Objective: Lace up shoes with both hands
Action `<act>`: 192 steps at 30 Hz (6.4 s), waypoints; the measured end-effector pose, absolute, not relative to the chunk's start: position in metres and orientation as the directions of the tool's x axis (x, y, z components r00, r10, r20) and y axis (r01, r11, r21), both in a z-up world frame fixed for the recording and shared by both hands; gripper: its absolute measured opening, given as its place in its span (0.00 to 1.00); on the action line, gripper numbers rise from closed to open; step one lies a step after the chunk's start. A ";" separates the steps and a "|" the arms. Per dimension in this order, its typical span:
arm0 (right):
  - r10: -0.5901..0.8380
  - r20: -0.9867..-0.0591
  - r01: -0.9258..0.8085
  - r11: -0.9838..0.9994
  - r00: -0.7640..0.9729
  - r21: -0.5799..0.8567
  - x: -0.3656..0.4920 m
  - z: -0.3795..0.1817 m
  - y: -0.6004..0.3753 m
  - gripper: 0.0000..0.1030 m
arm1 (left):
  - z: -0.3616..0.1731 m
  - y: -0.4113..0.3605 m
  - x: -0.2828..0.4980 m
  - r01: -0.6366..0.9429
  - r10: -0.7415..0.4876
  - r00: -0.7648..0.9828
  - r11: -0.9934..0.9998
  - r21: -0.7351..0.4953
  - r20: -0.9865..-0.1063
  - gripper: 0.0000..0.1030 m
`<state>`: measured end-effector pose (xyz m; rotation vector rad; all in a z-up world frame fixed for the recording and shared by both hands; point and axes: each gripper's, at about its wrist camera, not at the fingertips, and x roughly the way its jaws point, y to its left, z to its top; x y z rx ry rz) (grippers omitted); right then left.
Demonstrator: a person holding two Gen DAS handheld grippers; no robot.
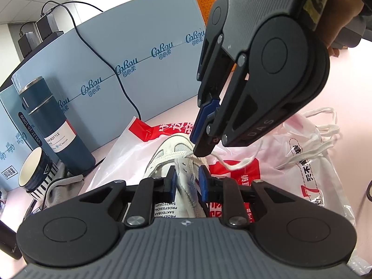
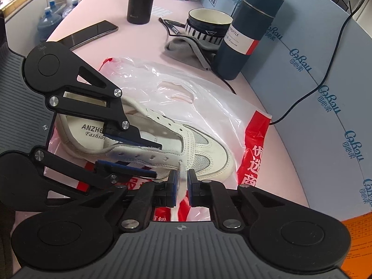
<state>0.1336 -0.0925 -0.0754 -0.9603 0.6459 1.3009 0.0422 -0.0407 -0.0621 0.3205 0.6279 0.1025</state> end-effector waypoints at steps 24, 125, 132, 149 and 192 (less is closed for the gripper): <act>0.438 -0.863 -0.889 -0.249 0.251 -0.385 0.112 -0.091 -0.074 0.02 | -0.069 -0.059 0.040 0.094 0.183 0.819 0.893 0.441 -0.544 0.19; 0.922 -0.346 0.116 0.330 0.173 0.937 0.139 -0.178 -0.217 0.29 | -0.067 -0.020 0.055 0.473 -0.019 0.800 0.635 0.611 -0.600 0.03; 0.914 -0.371 0.091 0.360 0.168 0.928 0.143 -0.174 -0.218 0.28 | -0.066 -0.023 0.054 0.466 -0.009 0.808 0.621 0.630 -0.589 0.03; 0.899 -0.395 0.105 0.381 0.189 0.919 0.138 -0.172 -0.216 0.28 | -0.052 -0.010 0.046 0.440 -0.009 0.806 0.677 0.590 -0.592 0.16; 0.825 -0.524 0.027 0.531 0.211 0.847 0.132 -0.166 -0.210 0.54 | -0.050 -0.004 0.044 0.429 0.016 0.791 0.698 0.574 -0.612 0.13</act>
